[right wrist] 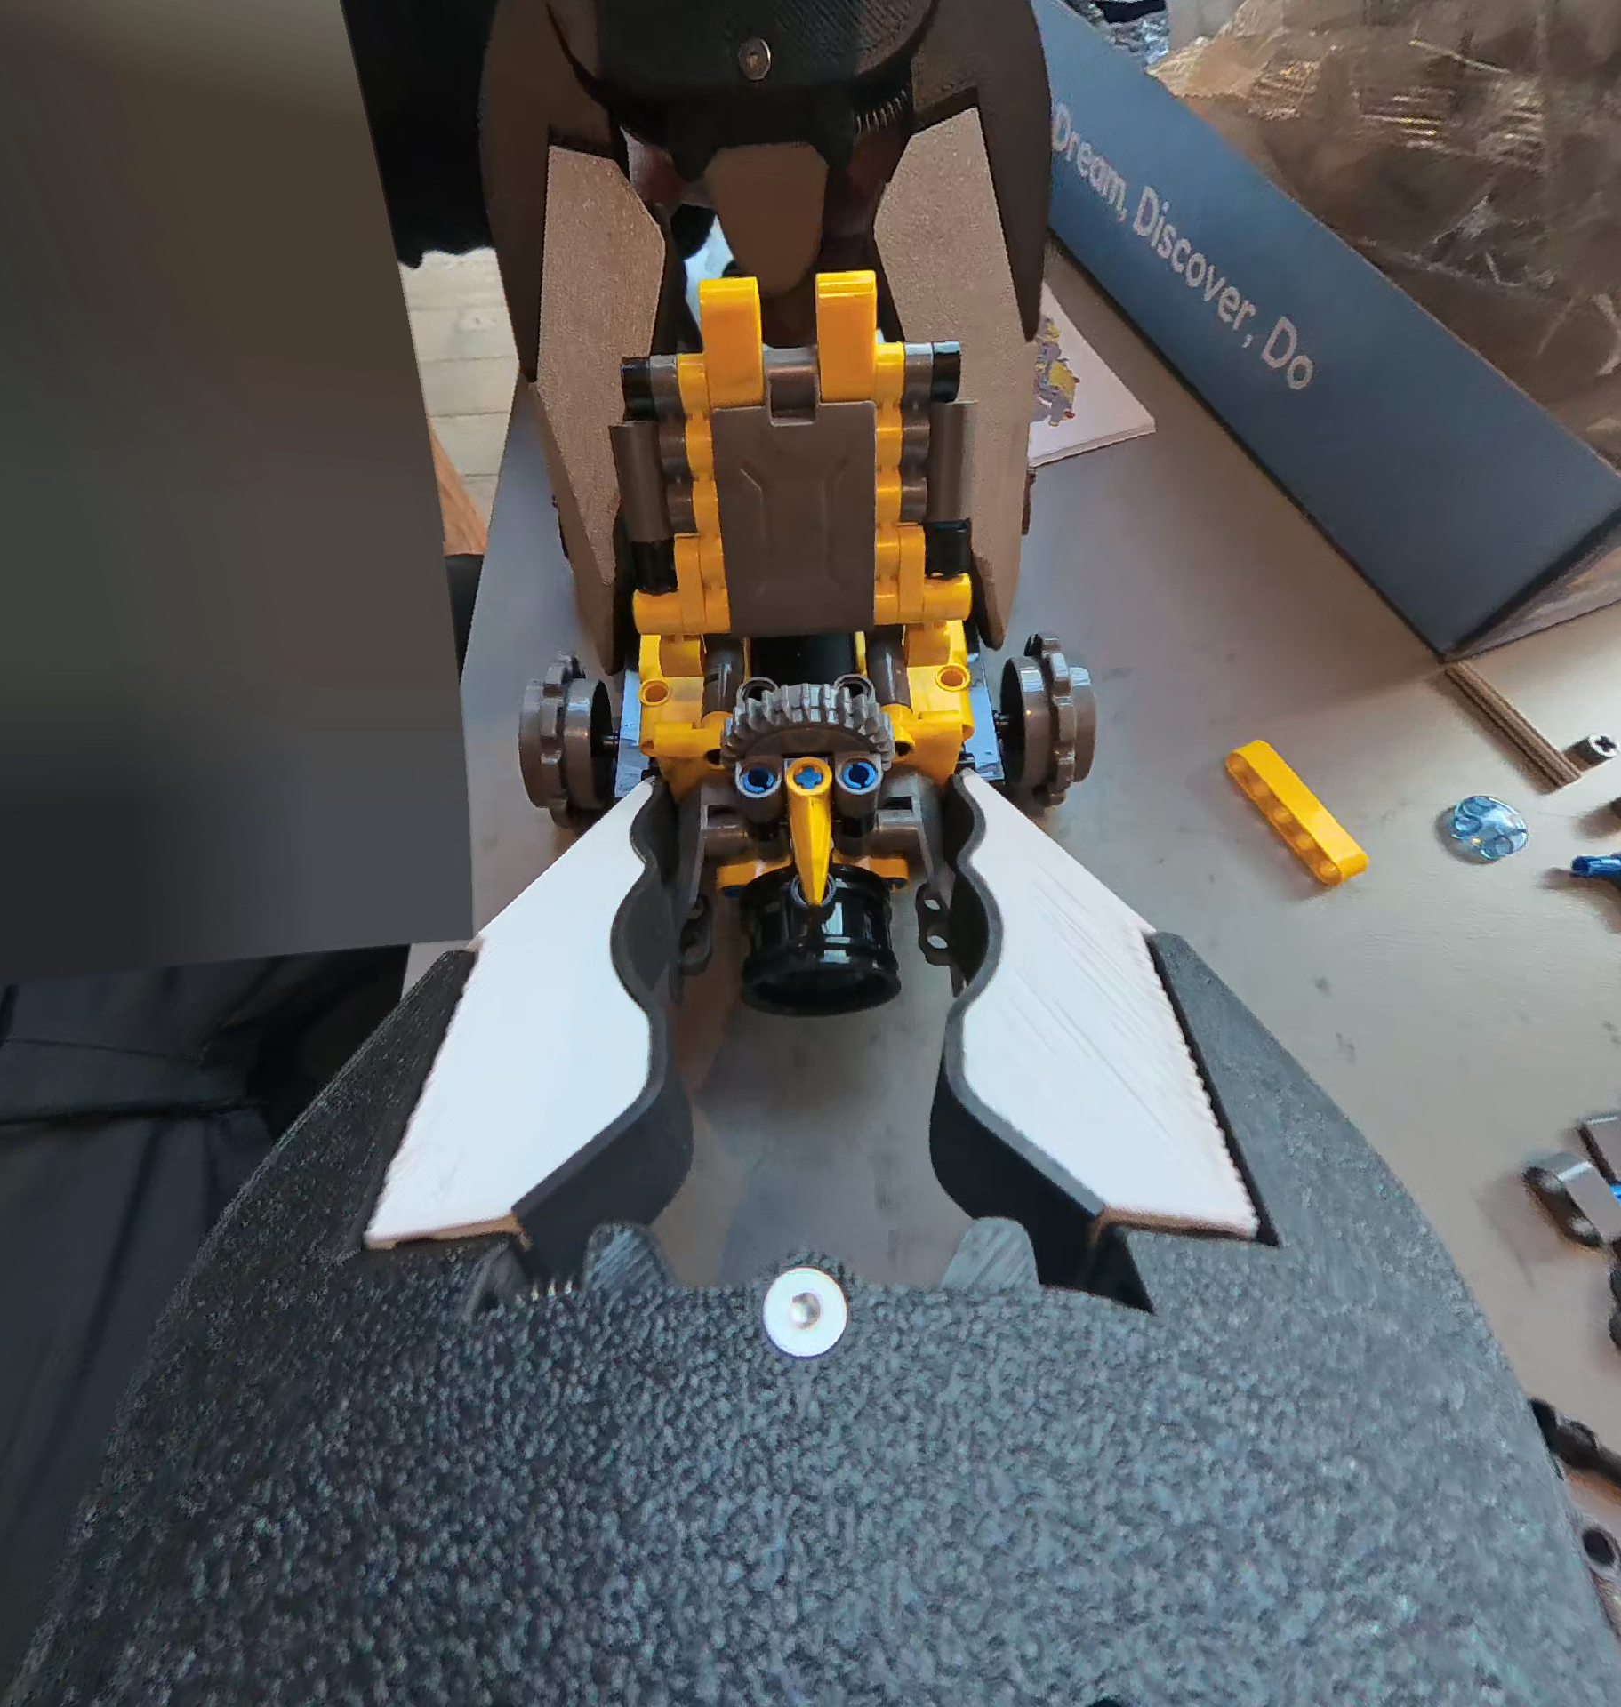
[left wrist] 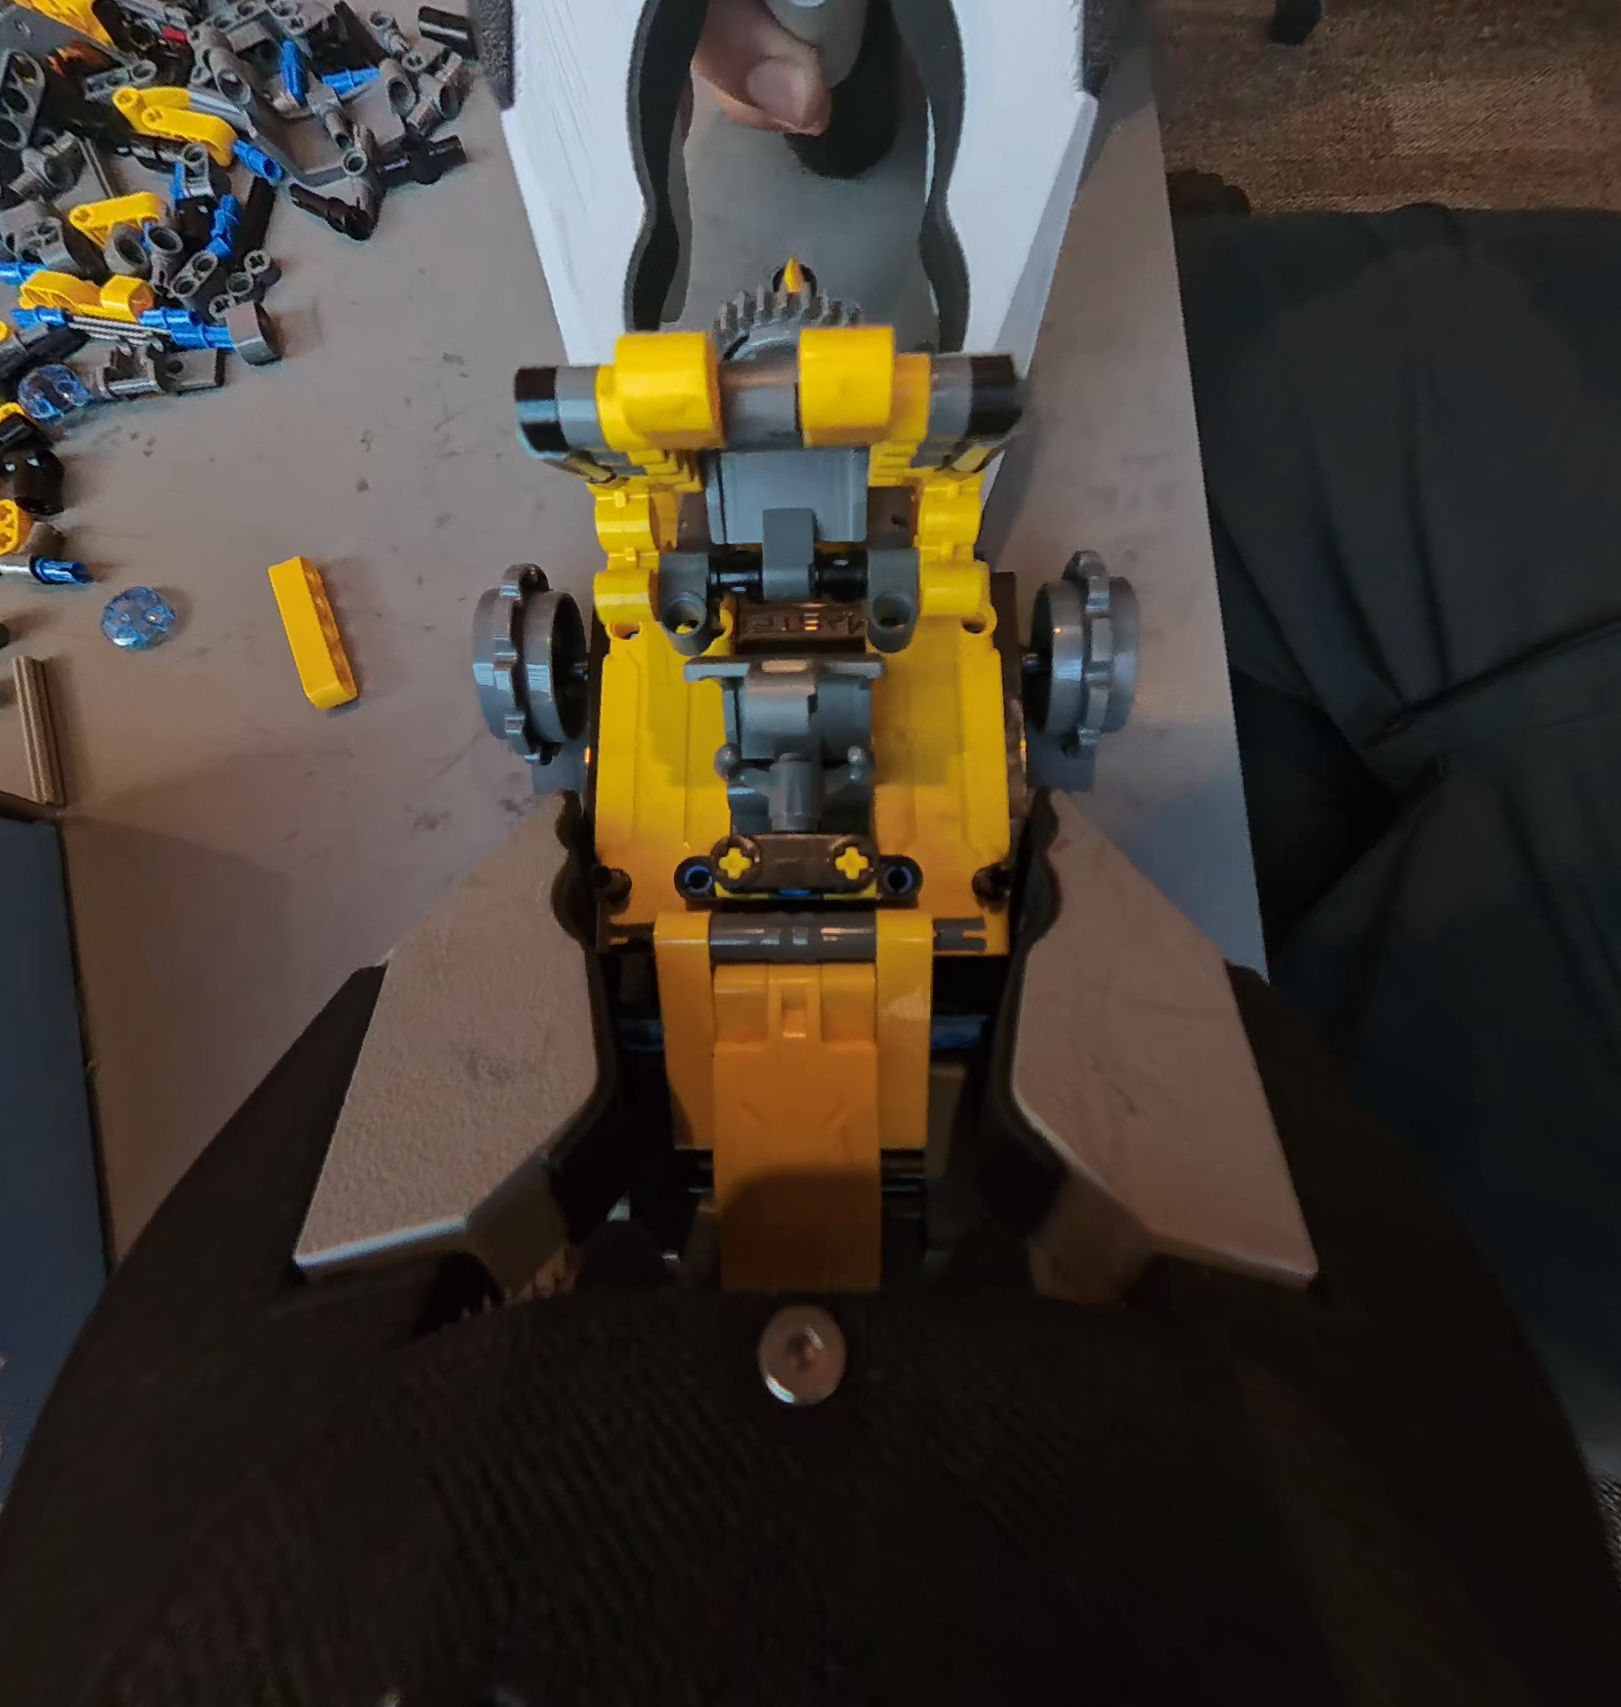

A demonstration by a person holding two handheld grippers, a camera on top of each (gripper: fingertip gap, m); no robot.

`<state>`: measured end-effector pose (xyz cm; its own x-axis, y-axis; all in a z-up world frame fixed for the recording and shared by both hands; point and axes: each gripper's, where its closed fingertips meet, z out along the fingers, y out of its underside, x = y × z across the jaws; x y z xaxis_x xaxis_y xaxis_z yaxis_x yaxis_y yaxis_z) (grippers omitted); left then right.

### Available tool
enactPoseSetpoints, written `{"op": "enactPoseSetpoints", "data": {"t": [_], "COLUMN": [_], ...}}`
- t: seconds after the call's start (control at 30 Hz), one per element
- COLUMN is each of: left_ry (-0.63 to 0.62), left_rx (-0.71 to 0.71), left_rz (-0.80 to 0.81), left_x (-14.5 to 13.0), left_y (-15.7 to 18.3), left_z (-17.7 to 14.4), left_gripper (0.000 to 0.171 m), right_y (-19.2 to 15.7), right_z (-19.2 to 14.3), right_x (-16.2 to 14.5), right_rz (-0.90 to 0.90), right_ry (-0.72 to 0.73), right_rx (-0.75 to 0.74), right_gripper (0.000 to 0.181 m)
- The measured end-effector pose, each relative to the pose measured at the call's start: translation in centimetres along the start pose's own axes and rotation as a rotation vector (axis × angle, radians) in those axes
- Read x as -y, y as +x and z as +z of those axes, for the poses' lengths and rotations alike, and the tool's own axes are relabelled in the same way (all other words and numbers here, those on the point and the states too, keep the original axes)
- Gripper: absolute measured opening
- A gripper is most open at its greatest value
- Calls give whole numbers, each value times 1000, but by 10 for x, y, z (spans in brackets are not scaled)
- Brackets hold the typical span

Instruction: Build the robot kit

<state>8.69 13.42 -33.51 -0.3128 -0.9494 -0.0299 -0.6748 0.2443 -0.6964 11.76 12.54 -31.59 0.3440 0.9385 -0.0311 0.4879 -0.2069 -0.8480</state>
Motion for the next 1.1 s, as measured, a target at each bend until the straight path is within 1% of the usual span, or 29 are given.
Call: {"op": "enactPoseSetpoints", "data": {"t": [0.17, 0.3, 0.6, 0.73, 0.8, 0.87, 0.93, 1.03, 1.1], "left_ry": [4, 7, -4, -7, 20, 65, 141, 262, 310], "left_rx": [1, 3, 16, 15, 18, 19, 7, -14, -24], "left_rz": [6, 7, -15, -31, -31, -41, -66, -123, -159], "left_x": [-2, -2, -2, 0, 3, 7, 15, 26, 30], "left_y": [1, 1, 0, 0, 1, 2, 4, 1, -1], "left_z": [-2, -2, -2, -2, -2, -3, -7, -18, -22], "left_gripper": [91, 91, 92, 92, 93, 97, 97, 92, 92], "right_y": [-2, -2, 0, -1, -1, -1, -2, -3, -3], "right_z": [3, 4, 6, 5, 5, 4, 5, 7, 7], "right_x": [3, 5, 8, 8, 7, 6, 6, 7, 8], "right_rz": [-28, -47, 6, 11, -18, -21, -21, -26, -25], "right_ry": [5, 12, 14, -43, -59, -33, -13, -4, -13], "right_rx": [44, 43, 75, 79, 72, 70, 66, 59, 62], "right_gripper": [56, 55, 59, 59, 59, 60, 60, 59, 59]}}
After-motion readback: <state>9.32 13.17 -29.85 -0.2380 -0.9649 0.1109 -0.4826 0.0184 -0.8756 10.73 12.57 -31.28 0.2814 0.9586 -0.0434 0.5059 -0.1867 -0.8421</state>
